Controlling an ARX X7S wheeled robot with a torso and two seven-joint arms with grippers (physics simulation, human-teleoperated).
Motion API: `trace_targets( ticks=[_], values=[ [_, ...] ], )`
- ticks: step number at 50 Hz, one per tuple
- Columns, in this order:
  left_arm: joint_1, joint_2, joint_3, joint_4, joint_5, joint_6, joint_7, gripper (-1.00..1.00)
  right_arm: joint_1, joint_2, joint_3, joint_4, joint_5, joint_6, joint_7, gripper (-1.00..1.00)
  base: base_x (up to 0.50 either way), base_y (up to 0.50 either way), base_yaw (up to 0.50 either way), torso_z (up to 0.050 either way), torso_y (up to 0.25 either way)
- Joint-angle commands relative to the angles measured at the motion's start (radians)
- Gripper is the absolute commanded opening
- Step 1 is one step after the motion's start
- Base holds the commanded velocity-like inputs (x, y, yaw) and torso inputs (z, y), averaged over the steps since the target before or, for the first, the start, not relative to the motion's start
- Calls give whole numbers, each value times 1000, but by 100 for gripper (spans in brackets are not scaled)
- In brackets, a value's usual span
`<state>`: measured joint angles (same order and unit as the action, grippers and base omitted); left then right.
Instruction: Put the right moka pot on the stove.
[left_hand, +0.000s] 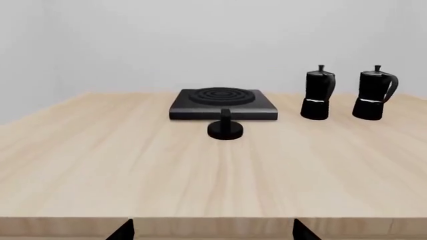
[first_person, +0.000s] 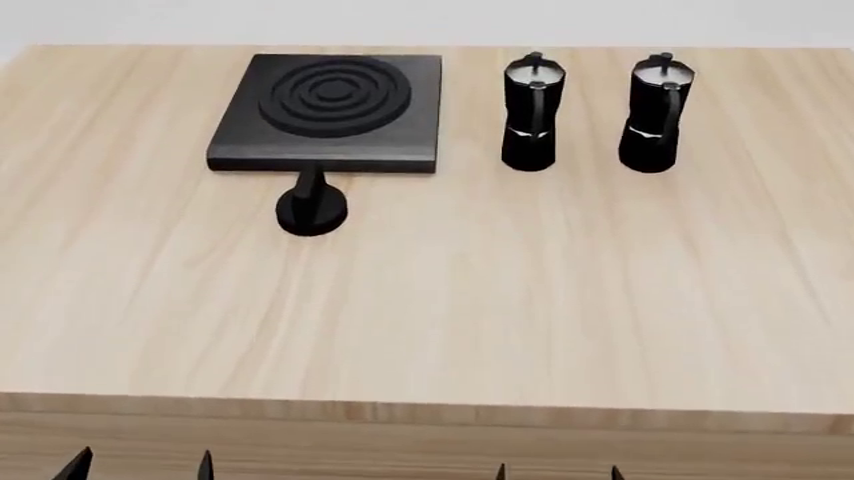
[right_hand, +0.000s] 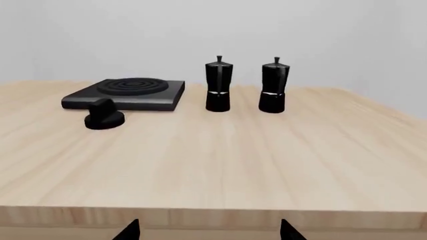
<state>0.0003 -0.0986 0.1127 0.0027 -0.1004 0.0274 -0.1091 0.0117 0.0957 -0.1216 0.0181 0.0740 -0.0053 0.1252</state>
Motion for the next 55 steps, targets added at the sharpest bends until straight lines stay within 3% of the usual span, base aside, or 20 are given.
trace_targets(
  ticks=[1,55],
  values=[
    [-1,-11,14,-4,-9,9,-16,100,3,12,-15,0,10,-2,16,100,160,0,0,0,0],
    [-5,-49,57,-6,-45,29,-65,100,12,51,-63,10,48,-17,55,100,108,35,0,0,0]
  ],
)
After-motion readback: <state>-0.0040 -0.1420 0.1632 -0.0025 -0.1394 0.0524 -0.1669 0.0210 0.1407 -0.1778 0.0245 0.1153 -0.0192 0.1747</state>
